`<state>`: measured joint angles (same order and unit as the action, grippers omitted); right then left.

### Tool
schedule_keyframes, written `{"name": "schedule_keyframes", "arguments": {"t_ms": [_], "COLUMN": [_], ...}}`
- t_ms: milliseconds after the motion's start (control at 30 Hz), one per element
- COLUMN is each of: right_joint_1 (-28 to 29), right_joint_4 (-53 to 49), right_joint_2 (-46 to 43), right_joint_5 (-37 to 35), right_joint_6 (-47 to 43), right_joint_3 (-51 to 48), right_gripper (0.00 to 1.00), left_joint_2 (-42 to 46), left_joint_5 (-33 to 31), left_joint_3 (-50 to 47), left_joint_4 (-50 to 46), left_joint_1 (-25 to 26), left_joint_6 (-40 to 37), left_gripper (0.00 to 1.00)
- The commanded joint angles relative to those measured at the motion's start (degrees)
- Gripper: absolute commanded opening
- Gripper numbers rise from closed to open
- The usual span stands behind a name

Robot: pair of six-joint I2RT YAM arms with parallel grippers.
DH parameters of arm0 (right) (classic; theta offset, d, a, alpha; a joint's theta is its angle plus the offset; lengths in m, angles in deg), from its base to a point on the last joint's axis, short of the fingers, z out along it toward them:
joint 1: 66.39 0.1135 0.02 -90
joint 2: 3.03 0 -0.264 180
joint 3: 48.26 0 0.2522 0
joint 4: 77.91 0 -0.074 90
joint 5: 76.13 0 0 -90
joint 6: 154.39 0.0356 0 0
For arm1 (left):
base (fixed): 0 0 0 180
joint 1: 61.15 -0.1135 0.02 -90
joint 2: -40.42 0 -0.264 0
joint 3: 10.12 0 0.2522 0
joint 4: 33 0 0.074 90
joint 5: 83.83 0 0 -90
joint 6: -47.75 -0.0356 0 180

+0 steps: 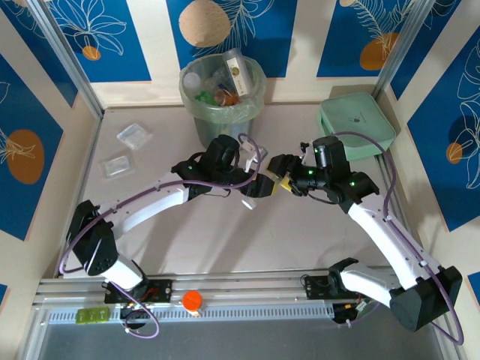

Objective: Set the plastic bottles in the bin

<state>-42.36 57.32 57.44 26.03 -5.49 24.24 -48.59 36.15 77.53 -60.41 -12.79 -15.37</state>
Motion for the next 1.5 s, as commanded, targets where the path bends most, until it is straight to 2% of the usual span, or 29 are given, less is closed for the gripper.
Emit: {"name": "schedule_keyframes", "arguments": {"t_ms": [0, 67, 300, 467, 600, 733, 900, 1200, 1333, 1400, 1467], "right_joint_1": [0.0, -1.5, -8.4, -10.1, -10.4, -10.5, -10.4, -10.1, -10.1, -10.1, -10.0], "right_joint_4": [-2.3, -2.9, -10.8, -10.4, -10.2, -7.7, -4.6, -2.6, -2.4, -2.3, -2.5], "right_joint_2": [-1.9, -3.5, -8.7, -11.6, -11.1, -11.7, -12.2, -12.6, -12.9, -12.9, -12.9], "right_joint_5": [-1.2, -0.6, -5.0, -5.9, -5.0, -4.7, -4.6, -3.9, -4.2, -4.3, -5.3], "right_joint_6": [-1.2, -2.2, -6.1, -6.8, -6.5, -6.7, -8.6, -10.8, -11.3, -11.3, -11.6], "right_joint_3": [2.0, 3.6, 13.1, 12.6, 9.4, 4.2, -0.6, -4.5, -5.6, -6.0, -6.1], "right_gripper": [0.81, 0.90, 0.90, 0.88, 0.88, 0.87, 0.87, 0.86, 0.86, 0.87, 0.87], "left_joint_2": [1.4, 1.2, -0.2, -5.9, -15.3, -25.4, -36.3, -42.5, -44.3, -45.0, -45.5], "left_joint_5": [-0.6, -2.3, -6.7, -19.7, -33.1, -43.1, -44.9, -48.2, -47.9, -47.3, -46.2], "left_joint_3": [2.3, 3.6, 11.6, 27.1, 44.8, 58.8, 72.6, 73.8, 73.8, 73.8, 73.8], "left_joint_4": [2.5, 0.8, -2.6, -9.2, -18.1, -20.9, -20.2, -14.9, -13.7, -13.1, -12.9], "left_joint_1": [0.4, -0.3, -6.2, -10.7, -13.1, -15.5, -18.8, -21.0, -21.3, -21.4, -21.5], "left_joint_6": [-1.4, -1.7, -0.2, 2.6, 8.4, 12.7, 17.7, 24.0, 25.9, 26.7, 27.3], "left_gripper": [0.50, 0.49, 0.49, 0.48, 0.47, 0.49, 0.44, 0.45, 0.53, 0.64, 0.69]}}
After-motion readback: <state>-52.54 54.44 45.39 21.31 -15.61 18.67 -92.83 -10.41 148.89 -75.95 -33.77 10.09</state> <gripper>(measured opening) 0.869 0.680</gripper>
